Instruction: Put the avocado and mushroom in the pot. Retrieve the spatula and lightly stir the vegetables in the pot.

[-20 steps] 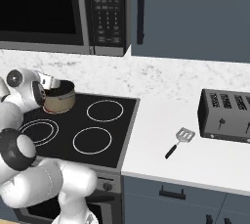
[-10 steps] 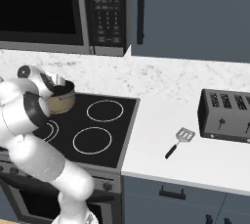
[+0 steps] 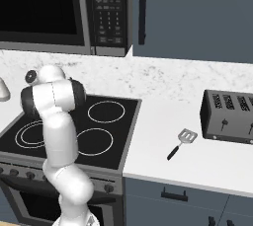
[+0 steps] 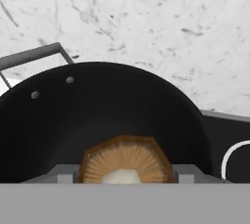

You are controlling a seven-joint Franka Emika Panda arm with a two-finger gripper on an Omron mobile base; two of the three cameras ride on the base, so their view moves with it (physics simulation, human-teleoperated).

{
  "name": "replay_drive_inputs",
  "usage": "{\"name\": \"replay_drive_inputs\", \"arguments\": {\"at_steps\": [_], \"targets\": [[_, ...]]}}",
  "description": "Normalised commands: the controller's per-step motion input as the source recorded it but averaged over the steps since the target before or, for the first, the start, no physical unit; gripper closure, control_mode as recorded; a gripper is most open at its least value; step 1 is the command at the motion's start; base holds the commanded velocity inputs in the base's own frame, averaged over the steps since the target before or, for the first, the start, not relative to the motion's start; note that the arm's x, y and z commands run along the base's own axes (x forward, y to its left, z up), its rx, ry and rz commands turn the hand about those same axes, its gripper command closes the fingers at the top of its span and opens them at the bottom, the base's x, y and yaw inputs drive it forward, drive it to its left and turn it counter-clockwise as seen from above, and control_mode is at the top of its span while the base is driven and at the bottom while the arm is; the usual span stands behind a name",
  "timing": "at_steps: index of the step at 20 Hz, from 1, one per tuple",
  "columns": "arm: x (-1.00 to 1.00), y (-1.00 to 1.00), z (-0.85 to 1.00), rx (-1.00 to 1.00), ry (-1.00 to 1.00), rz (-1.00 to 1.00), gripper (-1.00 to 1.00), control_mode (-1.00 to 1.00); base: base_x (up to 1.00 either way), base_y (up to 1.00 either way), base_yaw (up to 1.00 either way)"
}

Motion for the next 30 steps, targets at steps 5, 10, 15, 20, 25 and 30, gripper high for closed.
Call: {"name": "replay_drive_inputs", "arguments": {"at_steps": [5, 10, 15, 20, 25, 30], "targets": [[0.42, 0.30, -0.34, -0.07, 0.03, 0.00, 1.00, -1.00, 0.00, 0.00, 0.00], [0.39, 0.20, -0.24, -0.06, 0.01, 0.00, 1.00, -1.00, 0.00, 0.00, 0.00], [0.16, 0.00, -0.04, -0.02, 0.00, 0.00, -1.00, -1.00, 0.00, 0.00, 0.00], [-0.03, -0.23, 0.00, 0.00, 0.00, 0.00, -1.00, -1.00, 0.00, 0.00, 0.00], [-0.34, -0.57, 0.12, 0.01, 0.00, 0.00, -1.00, -1.00, 0.00, 0.00, 0.00], [-0.72, -0.47, 0.47, 0.08, -0.05, 0.01, -1.00, -1.00, 0.00, 0.00, 0.00]]}}
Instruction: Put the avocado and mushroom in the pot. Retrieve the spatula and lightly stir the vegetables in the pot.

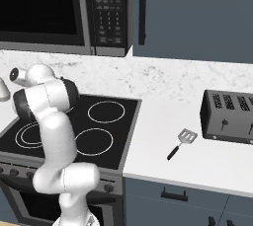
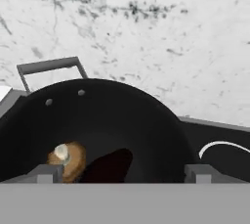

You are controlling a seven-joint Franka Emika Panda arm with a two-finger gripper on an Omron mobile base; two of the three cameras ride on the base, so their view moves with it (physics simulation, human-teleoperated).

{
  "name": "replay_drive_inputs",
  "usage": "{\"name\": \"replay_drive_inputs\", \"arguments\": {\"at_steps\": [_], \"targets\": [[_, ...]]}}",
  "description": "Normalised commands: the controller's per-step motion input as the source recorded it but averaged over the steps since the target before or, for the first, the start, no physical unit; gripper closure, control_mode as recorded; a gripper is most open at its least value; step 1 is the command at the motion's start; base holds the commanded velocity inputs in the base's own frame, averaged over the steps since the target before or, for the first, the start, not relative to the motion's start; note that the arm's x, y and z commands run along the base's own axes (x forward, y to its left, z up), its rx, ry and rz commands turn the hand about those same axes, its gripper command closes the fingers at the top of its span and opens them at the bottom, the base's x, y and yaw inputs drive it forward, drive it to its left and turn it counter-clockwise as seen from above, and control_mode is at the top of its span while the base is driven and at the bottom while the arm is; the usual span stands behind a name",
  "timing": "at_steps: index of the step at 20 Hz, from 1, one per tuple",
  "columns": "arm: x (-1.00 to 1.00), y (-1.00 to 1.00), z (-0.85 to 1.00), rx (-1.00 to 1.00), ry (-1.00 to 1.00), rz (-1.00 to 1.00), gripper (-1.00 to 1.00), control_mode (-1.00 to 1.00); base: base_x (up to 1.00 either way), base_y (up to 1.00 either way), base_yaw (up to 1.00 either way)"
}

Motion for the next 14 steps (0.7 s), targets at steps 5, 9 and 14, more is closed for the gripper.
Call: {"name": "replay_drive_inputs", "arguments": {"at_steps": [5, 9, 14], "targets": [[-1.00, -0.14, 0.99, 0.18, -0.20, 0.06, -1.00, -1.00, 0.00, 0.00, 0.00], [-0.98, -0.15, 0.83, 0.20, -0.06, 0.02, -1.00, -1.00, 0.00, 0.00, 0.00], [-0.84, -0.52, 0.73, 0.33, 0.11, -0.13, -1.00, -1.00, 0.00, 0.00, 0.00]]}}
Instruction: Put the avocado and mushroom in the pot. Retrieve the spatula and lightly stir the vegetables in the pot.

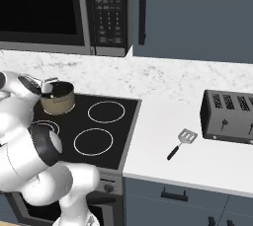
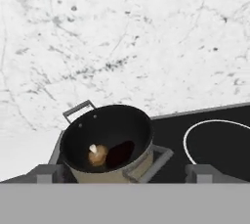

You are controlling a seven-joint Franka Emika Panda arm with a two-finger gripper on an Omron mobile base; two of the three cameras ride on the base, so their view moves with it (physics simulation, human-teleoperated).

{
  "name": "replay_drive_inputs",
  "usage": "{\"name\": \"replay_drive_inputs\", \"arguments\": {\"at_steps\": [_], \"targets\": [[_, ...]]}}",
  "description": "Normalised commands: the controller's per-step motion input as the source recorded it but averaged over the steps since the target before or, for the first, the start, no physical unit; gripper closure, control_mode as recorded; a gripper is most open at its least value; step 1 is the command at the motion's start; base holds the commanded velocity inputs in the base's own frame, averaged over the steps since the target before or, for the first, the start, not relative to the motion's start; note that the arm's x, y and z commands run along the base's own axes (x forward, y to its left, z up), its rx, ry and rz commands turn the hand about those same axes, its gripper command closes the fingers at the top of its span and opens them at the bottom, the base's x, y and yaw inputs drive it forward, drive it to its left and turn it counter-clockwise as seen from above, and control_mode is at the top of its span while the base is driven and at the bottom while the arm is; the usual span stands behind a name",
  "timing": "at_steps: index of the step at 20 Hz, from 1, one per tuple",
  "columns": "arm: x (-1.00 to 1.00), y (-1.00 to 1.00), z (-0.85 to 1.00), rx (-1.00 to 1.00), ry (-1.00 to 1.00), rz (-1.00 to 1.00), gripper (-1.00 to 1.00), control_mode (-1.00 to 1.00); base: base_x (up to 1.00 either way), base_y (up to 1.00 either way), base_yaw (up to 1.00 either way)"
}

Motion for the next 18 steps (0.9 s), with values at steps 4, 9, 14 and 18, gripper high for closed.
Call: {"name": "replay_drive_inputs", "arguments": {"at_steps": [4, 9, 14, 18], "targets": [[-0.57, -0.86, 0.71, 0.39, 0.33, -0.24, -1.00, -1.00, 0.00, 0.00, 0.00], [-0.28, -0.87, 0.56, 0.38, 0.48, -0.30, -1.00, -1.00, 0.00, 0.00, 0.00], [-0.28, -0.89, 0.20, 0.31, 0.47, -0.37, -1.00, -1.00, 0.00, 0.00, 0.00], [-0.26, -0.82, 0.00, 0.22, 0.43, -0.44, -1.00, -1.00, 0.00, 0.00, 0.00]]}}
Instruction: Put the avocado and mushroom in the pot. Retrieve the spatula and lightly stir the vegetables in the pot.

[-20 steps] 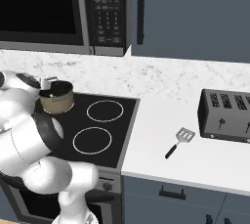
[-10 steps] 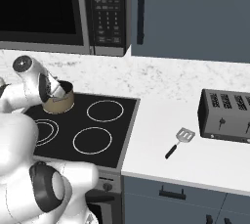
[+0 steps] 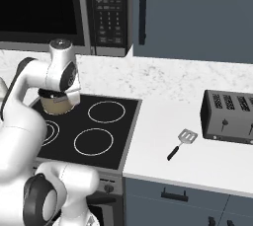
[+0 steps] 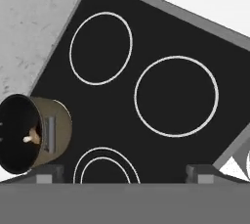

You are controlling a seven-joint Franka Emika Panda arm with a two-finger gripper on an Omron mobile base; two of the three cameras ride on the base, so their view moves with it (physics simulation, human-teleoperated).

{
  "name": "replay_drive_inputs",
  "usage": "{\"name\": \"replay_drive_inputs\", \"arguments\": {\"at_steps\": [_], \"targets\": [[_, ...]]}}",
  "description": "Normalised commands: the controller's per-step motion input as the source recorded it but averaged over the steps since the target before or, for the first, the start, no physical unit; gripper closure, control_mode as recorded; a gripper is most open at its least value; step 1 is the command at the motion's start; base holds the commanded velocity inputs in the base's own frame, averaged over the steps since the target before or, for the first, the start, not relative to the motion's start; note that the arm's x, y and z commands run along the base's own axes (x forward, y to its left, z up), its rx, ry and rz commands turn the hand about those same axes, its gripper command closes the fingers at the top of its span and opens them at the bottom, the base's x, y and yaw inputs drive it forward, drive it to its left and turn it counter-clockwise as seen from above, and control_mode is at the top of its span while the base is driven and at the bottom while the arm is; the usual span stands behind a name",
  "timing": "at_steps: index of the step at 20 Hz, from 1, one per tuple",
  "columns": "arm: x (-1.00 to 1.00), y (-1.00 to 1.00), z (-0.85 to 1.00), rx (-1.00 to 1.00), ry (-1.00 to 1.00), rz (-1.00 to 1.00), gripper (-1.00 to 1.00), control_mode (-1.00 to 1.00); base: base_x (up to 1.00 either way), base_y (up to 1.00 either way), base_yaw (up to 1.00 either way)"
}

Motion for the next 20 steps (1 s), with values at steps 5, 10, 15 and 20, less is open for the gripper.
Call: {"name": "replay_drive_inputs", "arguments": {"at_steps": [5, 10, 15, 20], "targets": [[-0.19, -0.73, -0.05, 0.17, 0.36, -0.58, -1.00, -1.00, 0.00, 0.00, 0.00], [-0.32, -0.57, -0.11, 0.17, 0.23, -0.68, -1.00, -1.00, 0.00, 0.00, 0.00], [-0.25, -0.35, -0.28, 0.11, 0.16, -0.72, -1.00, -1.00, 0.00, 0.00, 0.00], [-0.17, -0.37, -0.29, 0.09, 0.09, -0.71, -1.00, -1.00, 0.00, 0.00, 0.00]]}}
